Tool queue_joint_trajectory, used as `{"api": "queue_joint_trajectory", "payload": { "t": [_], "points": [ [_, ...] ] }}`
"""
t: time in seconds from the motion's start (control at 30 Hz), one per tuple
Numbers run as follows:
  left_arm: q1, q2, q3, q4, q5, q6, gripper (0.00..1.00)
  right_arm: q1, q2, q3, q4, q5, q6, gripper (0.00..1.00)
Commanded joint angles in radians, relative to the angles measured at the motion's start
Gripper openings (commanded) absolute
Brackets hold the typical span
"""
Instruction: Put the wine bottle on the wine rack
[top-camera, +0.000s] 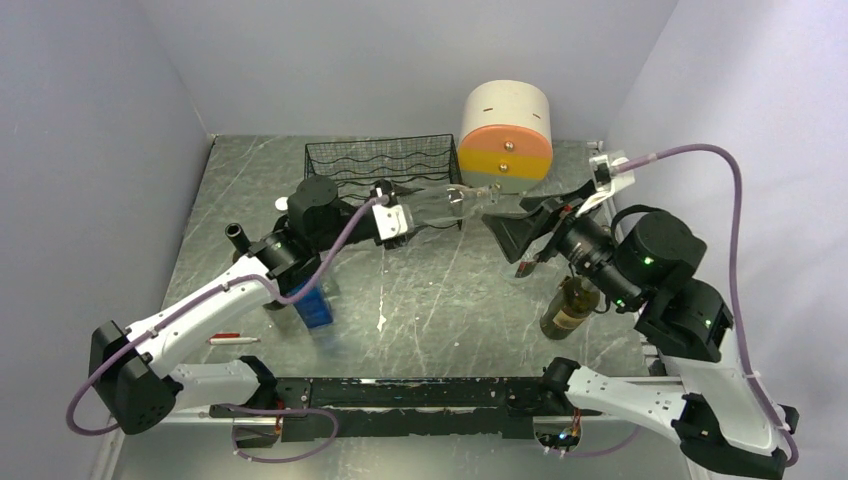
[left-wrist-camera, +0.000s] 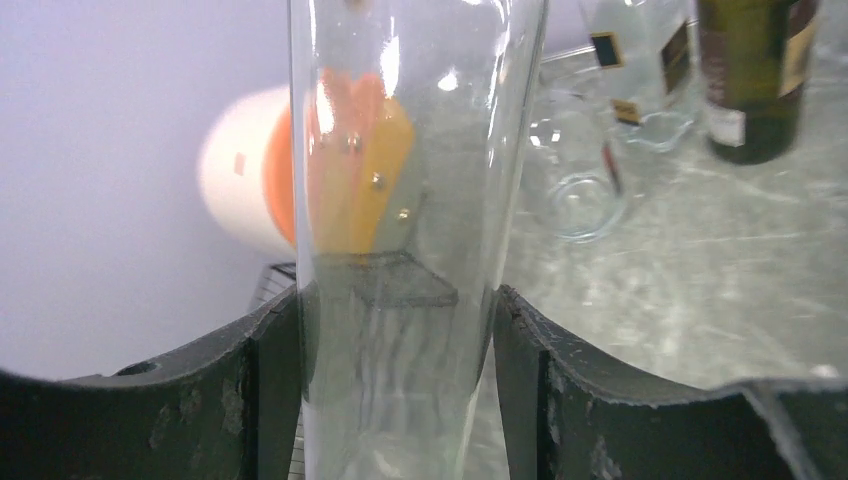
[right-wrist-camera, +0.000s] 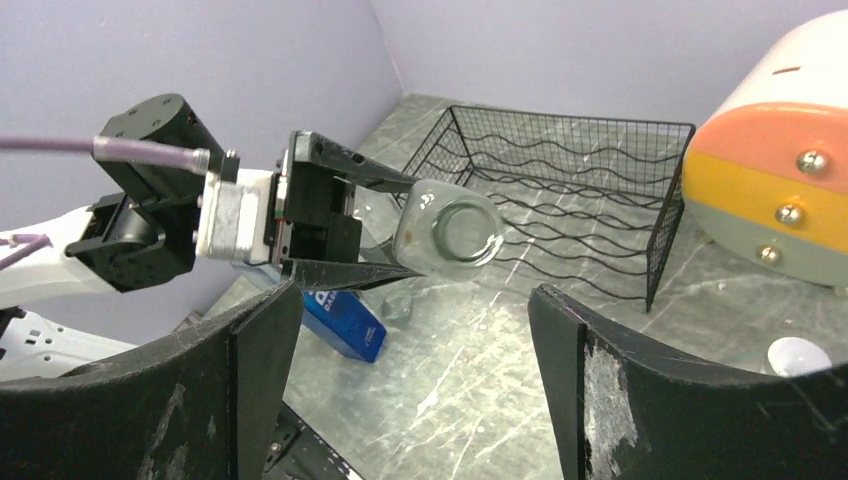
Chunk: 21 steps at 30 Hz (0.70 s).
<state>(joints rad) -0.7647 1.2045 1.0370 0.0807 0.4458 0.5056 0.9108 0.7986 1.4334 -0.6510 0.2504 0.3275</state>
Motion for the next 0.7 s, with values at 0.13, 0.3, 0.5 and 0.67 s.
{"api": "queue_joint_trajectory", "payload": {
  "t": [0.13, 0.3, 0.5, 0.67],
  "points": [
    [-0.001, -0.013, 0.090, 0.126, -0.020, 0.461, 0.07, 0.001, 0.061, 0.136, -0.132, -0.014, -0.088, 0.88],
    [-0.002, 0.011, 0.135, 0.083, 0.040, 0.657, 0.07, 0.002, 0.141, 0.206, -0.199, -0.031, -0.117, 0.88],
    [-0.015, 0.016, 0.141, 0.026, 0.052, 0.871, 0.07, 0.002, 0.188, 0.203, -0.226, -0.018, -0.122, 0.88],
    [-0.035, 0.005, 0.153, -0.018, 0.070, 0.984, 0.07, 0.001, 0.208, 0.178, -0.205, -0.017, -0.107, 0.88]
  ]
}}
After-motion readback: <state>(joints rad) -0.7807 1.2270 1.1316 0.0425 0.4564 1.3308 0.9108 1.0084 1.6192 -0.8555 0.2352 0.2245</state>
